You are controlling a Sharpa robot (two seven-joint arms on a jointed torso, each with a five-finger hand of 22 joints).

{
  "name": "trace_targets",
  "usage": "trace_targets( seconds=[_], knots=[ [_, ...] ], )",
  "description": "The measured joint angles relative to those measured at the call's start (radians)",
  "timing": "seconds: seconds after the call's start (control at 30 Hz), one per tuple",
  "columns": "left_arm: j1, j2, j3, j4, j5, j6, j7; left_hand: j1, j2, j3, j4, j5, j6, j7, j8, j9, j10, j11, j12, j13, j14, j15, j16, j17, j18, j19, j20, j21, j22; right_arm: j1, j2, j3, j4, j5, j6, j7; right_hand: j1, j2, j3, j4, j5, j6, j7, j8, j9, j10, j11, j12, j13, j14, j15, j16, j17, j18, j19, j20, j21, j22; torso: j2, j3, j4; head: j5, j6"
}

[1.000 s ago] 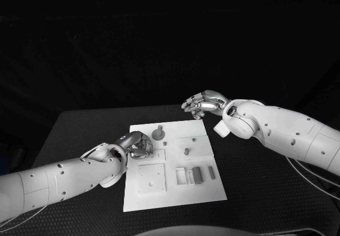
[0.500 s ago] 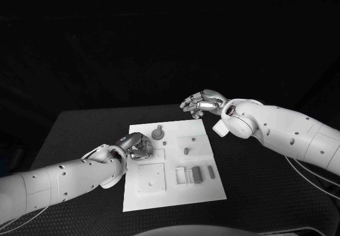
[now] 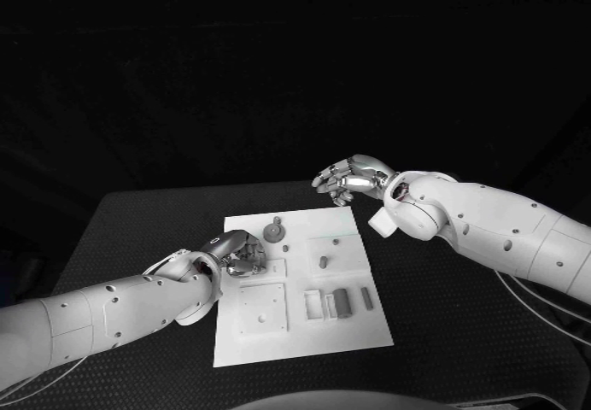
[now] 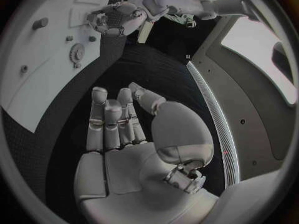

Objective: Assemble the parts on the task board

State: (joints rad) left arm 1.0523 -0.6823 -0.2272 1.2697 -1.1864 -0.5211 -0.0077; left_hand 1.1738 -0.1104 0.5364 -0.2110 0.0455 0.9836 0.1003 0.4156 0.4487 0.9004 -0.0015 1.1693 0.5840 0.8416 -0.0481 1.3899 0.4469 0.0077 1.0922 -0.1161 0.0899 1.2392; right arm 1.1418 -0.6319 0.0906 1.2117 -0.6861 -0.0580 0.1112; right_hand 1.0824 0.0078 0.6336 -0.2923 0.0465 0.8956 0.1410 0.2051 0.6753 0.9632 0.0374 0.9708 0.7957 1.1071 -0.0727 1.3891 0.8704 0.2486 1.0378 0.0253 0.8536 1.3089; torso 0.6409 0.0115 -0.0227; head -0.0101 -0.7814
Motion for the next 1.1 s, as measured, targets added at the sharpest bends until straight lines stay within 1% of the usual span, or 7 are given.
trace_targets(
  seconds=[0.23, 0.4, 0.47, 0.87, 1.1],
  knots=[
    [-0.001, 0.0, 0.001, -0.006, -0.001, 0.014, -0.006, 0.0, 0.0, 0.0, 0.0, 0.0, -0.001, 0.001, 0.0, 0.0, 0.0, 0.0, 0.004, 0.004, 0.0, 0.0, 0.008, 0.002, 0.001, 0.002, -0.002, 0.0, 0.007, 0.0, -0.002, 0.0, 0.0, 0.0, 0.0, 0.0, 0.0, 0.0, 0.0, 0.0, 0.0, 0.0, 0.0, 0.0, 0.0, 0.0, 0.0, 0.0, 0.0, 0.0, 0.0, 0.0, 0.0, 0.0, 0.0, 0.0, 0.0, 0.0, 0.0, 0.0, 0.0, -0.002, -0.001],
    [0.001, 0.003, 0.002, -0.01, -0.001, 0.025, -0.007, 0.0, 0.0, -0.001, -0.001, 0.0, -0.001, 0.001, 0.003, 0.0, 0.004, -0.004, 0.008, 0.006, 0.0, 0.0, 0.011, 0.002, 0.001, 0.004, -0.004, 0.0, 0.01, 0.0, -0.002, 0.0, 0.0, 0.0, -0.001, 0.001, 0.0, 0.0, 0.0, 0.0, 0.0, 0.002, -0.002, 0.0, 0.0, 0.0, 0.0, 0.0, 0.0, 0.0, 0.0, 0.0, -0.001, -0.001, 0.0, 0.0, 0.0, 0.0, 0.0, 0.0002, 0.0003, -0.004, -0.003],
    [0.001, 0.003, 0.003, -0.012, -0.001, 0.028, -0.007, 0.0, 0.0, -0.001, -0.001, 0.0, -0.001, 0.001, 0.004, 0.0, 0.004, -0.004, 0.008, 0.006, 0.003, -0.003, 0.011, 0.003, 0.001, 0.004, -0.004, 0.0, 0.01, 0.0, -0.002, 0.0, 0.0, 0.0, -0.001, 0.001, 0.0, 0.0, 0.0, 0.0, 0.0, 0.002, -0.002, 0.0, 0.0, 0.0, 0.0, 0.0, 0.0, 0.0, 0.0, 0.0, -0.001, -0.001, 0.0, 0.0, 0.0, 0.0, 0.0, 0.0003, 0.0003, -0.004, -0.003],
    [0.002, 0.01, 0.004, -0.023, -0.001, 0.037, -0.007, -0.005, 0.005, -0.004, -0.004, 0.0, -0.001, 0.001, 0.002, 0.0, 0.004, -0.004, 0.012, 0.008, 0.004, -0.004, 0.011, 0.004, 0.0, 0.004, -0.003, 0.005, 0.014, 0.0, -0.004, 0.0, 0.002, 0.0, -0.002, 0.001, 0.0, 0.0, 0.0, 0.0, 0.0, 0.005, -0.001, 0.0, 0.0, 0.0, 0.0, 0.0, -0.001, 0.0, 0.0, 0.0, -0.001, -0.001, 0.0, 0.0, 0.0, 0.0, 0.0, 0.0004, 0.0001, -0.006, -0.003],
    [0.001, 0.012, 0.005, -0.024, -0.002, 0.041, -0.007, -0.005, 0.004, -0.004, -0.004, -0.001, 0.001, -0.001, -0.001, 0.0, 0.004, -0.004, 0.012, 0.009, 0.004, -0.004, 0.011, 0.004, 0.0, 0.004, -0.003, 0.0, 0.014, 0.0, -0.005, 0.0, 0.002, 0.0, -0.003, 0.001, 0.0, 0.0, 0.0, 0.0, 0.0, 0.006, -0.001, 0.0, 0.0, 0.0, 0.0, 0.0, -0.001, 0.0, 0.001, 0.0, -0.001, -0.002, 0.0, 0.0, 0.0, 0.0, 0.0, 0.0005, -0.0001, -0.006, -0.005]
  ],
)
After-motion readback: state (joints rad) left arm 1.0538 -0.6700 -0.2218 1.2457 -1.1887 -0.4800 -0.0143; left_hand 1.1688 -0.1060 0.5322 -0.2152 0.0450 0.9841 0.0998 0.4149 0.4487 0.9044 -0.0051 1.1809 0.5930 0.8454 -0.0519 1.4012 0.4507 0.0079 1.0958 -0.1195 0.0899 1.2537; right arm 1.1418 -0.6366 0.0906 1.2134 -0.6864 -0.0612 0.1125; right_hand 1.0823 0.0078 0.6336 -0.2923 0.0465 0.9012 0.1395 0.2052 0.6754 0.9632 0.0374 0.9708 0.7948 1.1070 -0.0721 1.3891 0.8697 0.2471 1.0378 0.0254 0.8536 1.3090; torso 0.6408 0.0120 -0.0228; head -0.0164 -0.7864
